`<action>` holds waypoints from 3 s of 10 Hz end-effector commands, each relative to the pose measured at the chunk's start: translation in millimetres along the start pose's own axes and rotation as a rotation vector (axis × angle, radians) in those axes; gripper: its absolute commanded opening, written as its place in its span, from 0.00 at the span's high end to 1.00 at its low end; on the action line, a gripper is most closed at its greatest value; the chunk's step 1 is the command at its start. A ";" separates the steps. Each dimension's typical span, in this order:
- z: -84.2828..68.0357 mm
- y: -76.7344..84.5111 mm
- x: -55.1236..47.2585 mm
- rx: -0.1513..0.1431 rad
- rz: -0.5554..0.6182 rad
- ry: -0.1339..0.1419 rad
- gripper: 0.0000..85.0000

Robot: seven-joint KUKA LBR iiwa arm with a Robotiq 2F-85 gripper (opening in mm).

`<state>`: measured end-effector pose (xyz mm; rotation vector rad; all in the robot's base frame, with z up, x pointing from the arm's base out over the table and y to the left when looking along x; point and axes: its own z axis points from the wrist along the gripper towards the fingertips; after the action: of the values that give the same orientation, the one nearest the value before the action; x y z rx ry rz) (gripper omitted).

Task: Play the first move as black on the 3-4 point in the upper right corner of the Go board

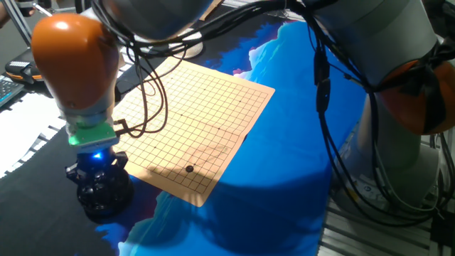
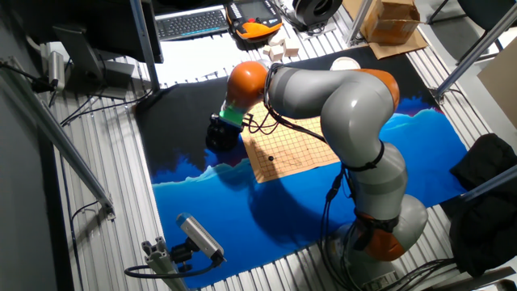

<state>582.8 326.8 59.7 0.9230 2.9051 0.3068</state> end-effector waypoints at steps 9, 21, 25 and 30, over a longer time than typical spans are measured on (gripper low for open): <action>2.5 0.3 -2.2 -0.015 -0.023 0.006 0.80; -11.9 0.7 -10.1 -0.001 0.023 0.017 0.60; -5.2 1.7 -8.4 0.008 0.032 0.005 0.60; 1.8 2.0 -10.4 0.004 0.029 -0.002 0.60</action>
<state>592.6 322.7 58.4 0.9660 2.8937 0.3026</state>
